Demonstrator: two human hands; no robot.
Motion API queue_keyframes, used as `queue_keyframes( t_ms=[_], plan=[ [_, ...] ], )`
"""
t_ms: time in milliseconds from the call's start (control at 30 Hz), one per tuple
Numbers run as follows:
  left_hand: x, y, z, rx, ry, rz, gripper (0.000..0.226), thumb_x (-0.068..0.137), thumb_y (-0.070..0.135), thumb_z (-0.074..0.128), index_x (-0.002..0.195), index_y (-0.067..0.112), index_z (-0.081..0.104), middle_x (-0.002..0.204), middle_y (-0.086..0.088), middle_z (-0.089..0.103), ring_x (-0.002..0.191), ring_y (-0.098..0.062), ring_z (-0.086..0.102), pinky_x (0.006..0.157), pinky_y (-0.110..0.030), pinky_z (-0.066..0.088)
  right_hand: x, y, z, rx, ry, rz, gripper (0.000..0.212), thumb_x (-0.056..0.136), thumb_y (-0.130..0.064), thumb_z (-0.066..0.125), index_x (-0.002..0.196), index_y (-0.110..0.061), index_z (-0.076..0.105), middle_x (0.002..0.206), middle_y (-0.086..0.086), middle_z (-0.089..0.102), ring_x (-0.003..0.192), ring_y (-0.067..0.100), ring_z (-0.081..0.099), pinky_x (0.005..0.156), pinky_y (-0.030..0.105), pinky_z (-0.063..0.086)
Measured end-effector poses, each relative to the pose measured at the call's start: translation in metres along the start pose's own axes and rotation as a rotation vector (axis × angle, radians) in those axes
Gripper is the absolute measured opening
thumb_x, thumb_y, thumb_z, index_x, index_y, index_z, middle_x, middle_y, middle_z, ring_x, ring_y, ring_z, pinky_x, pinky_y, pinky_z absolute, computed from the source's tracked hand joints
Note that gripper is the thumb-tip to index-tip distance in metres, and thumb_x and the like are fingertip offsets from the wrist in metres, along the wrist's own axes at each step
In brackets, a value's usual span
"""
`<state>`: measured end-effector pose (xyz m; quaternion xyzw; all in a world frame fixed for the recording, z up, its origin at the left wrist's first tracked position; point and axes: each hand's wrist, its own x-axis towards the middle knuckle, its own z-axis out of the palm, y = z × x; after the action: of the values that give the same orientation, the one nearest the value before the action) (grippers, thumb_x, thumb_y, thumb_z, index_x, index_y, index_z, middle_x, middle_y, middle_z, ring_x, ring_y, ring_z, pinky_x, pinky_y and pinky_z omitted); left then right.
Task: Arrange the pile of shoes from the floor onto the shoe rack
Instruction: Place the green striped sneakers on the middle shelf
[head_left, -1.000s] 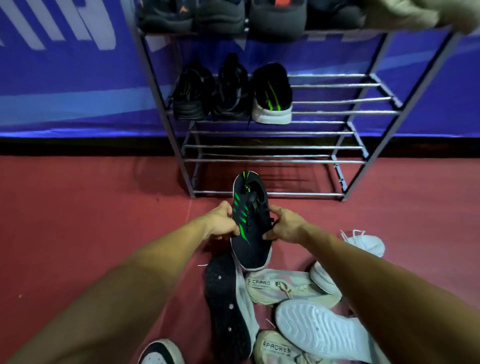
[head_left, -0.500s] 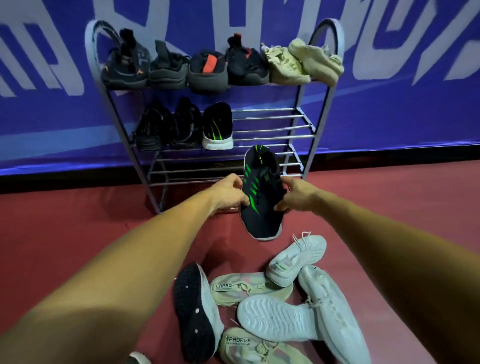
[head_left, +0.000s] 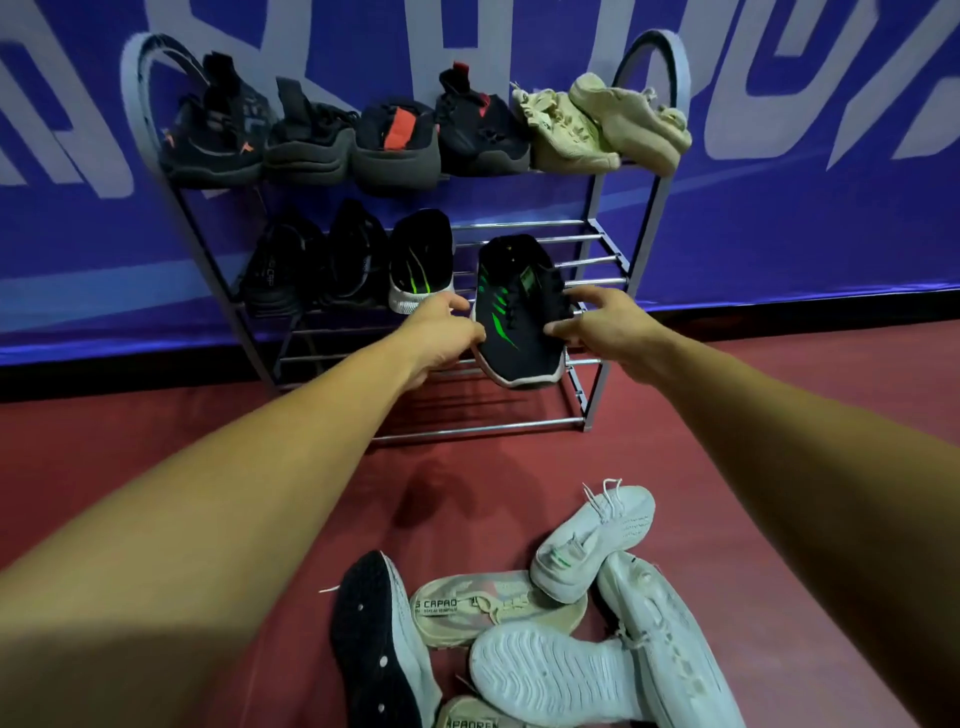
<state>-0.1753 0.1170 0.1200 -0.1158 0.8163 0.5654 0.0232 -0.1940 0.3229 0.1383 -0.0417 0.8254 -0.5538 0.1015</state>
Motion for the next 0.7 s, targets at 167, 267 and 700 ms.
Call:
queue_keyframes(
  t_ms=[167, 267, 700],
  plan=[
    [0.003, 0.004, 0.006, 0.049, -0.001, 0.027, 0.081, 0.059, 0.028, 0.078, 0.134, 0.022, 0.047, 0.115, -0.003, 0.066, 0.107, -0.021, 0.065, 0.096, -0.041, 0.053, 0.024, -0.002, 0.008, 0.165, 0.083, -0.01, 0.037, 0.092, -0.005, 0.07, 0.128, -0.002, 0.062, 0.08, -0.002, 0.067, 0.043, -0.006, 0.059, 0.042, 0.007, 0.04],
    [0.007, -0.003, 0.008, 0.006, 0.032, 0.062, 0.088, 0.069, 0.011, 0.083, 0.146, 0.014, 0.039, 0.098, 0.008, 0.064, 0.092, -0.011, 0.065, 0.082, -0.029, 0.053, 0.033, -0.003, 0.017, 0.169, 0.079, -0.011, 0.033, 0.093, -0.009, 0.069, 0.125, -0.003, 0.063, 0.079, -0.004, 0.065, 0.043, -0.008, 0.057, 0.043, 0.006, 0.04],
    [0.003, -0.004, 0.011, -0.037, -0.002, 0.096, 0.063, 0.061, 0.007, 0.091, 0.116, 0.014, 0.06, 0.099, 0.008, 0.072, 0.086, -0.004, 0.068, 0.068, -0.011, 0.049, 0.037, 0.011, 0.021, 0.151, -0.074, 0.142, 0.027, 0.095, -0.033, 0.067, 0.12, -0.037, 0.057, 0.101, -0.012, 0.07, 0.068, 0.011, 0.051, 0.069, 0.027, 0.035]
  ],
)
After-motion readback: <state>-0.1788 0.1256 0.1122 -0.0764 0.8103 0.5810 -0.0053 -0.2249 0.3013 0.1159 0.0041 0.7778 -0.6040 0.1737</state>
